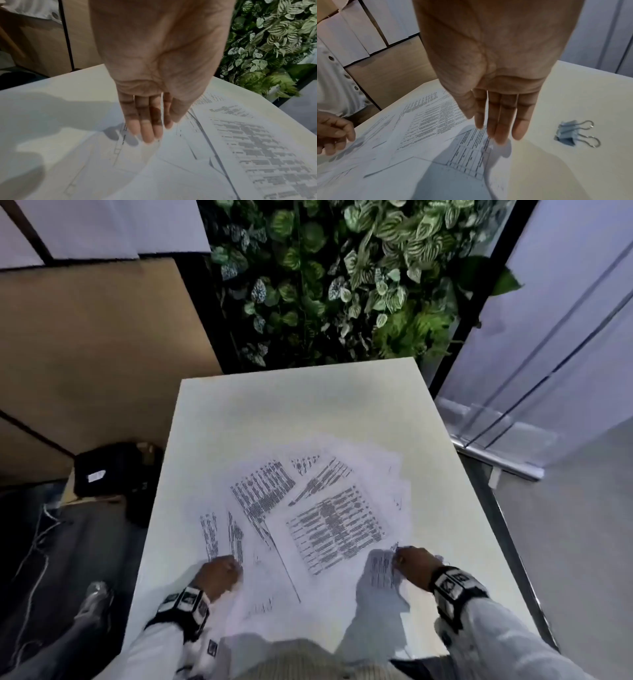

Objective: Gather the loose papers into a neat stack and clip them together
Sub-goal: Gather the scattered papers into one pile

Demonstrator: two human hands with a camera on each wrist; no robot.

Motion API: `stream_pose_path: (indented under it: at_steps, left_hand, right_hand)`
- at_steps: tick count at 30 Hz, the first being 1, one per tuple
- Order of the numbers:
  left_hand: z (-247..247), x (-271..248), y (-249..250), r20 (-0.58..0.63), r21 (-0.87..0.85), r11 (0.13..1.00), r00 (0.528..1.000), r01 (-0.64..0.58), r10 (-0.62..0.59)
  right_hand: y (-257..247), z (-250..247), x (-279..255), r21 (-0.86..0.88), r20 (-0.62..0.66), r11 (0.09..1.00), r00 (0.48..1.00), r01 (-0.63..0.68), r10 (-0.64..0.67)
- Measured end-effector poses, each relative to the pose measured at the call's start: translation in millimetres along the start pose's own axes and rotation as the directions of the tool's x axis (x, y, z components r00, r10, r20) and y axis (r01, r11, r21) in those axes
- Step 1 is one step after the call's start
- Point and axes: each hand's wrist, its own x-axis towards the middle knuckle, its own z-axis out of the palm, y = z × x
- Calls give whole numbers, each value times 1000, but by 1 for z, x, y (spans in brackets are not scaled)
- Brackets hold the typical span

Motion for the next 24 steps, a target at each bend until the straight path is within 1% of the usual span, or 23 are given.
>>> stream_pose_path:
  at_steps: [1, 2, 3, 4, 5, 7, 8, 9, 10, 11, 12, 13, 15, 16, 17, 19, 20, 21, 22, 23, 24]
  left_hand:
    - [2, 7, -4, -81, -50, 999, 997, -21, 17]
    - [-2, 12, -5, -172, -74, 997, 985, -6, -7]
    - [-2, 18, -11, -250, -117, 993, 967, 28, -57]
    - [-9, 21, -8, -286, -207, 972, 943, 112, -170]
    - [-9, 26, -14, -304, -281, 945, 918, 168, -254]
    - [-5, 31, -18, -238, -343, 888, 886, 307, -398]
    - [-3, 33, -21, -177, -371, 842, 861, 391, -477]
    - [-4, 35, -23, -147, -431, 793, 833, 430, -533]
    - [-5, 38, -24, -121, -436, 768, 815, 470, -567]
    - [-4, 40, -26, -105, -447, 764, 821, 465, -561]
    - [-4, 44, -27, -42, -431, 775, 848, 461, -528]
    - [-2, 50, -29, -6, -433, 761, 843, 483, -538]
    - [4, 62, -35, 36, -438, 766, 861, 470, -508]
    - [4, 64, -32, 29, -467, 759, 865, 454, -500]
    - [4, 68, -28, 23, -467, 777, 884, 422, -466]
    - [1, 62, -7, -4, -376, 865, 933, 333, -361]
    - [-2, 61, -1, -13, -420, 851, 936, 314, -352]
    - [0, 65, 0, -8, -451, 831, 930, 325, -368]
    - [2, 65, 2, -6, -520, 793, 927, 319, -376]
    - [5, 65, 0, 1, -480, 805, 918, 348, -396]
    - [7, 67, -3, -62, -500, 789, 893, 358, -445]
  right_hand:
    - [1, -2, 9, 17, -36, 1000, 999, 4, -3]
    - [0, -6, 14, 76, -101, 997, 995, -7, 14]
    - [1, -6, 20, 142, -143, 990, 989, -11, 32]
    - [1, -8, 26, 179, -187, 984, 981, -21, 55]
    - [1, -7, 32, 177, -195, 984, 979, -18, 53]
    - [-1, -1, 40, 127, -129, 991, 990, -49, 66]
    - [-4, 2, 45, 78, -104, 994, 991, -72, 80]
    - [-7, 3, 50, 47, -92, 995, 992, -83, 87]
    - [-10, 4, 55, 21, -83, 996, 992, -92, 93]
    - [-13, 7, 60, 7, -62, 995, 993, -103, 103]
    - [-18, 8, 63, -15, -43, 994, 994, -104, 103]
    - [-22, 12, 67, -39, -32, 995, 996, -89, 88]
    - [-29, 14, 71, -92, -54, 995, 998, -38, 33]
    - [-32, 14, 73, -113, -67, 994, 998, -6, -1]
    - [-35, 14, 75, -125, -67, 992, 997, 25, -34]
    - [-40, 12, 78, -133, -31, 986, 994, 104, -109]
    - [-42, 8, 78, -137, -12, 977, 986, 161, -164]
    - [-44, 4, 79, -122, -20, 970, 977, 210, -214]
    - [-45, 1, 76, -88, -88, 967, 965, 239, -247]
    - [-44, 0, 73, -32, -207, 975, 953, 219, -221]
    - [-42, -1, 71, 75, -332, 988, 937, 138, -106]
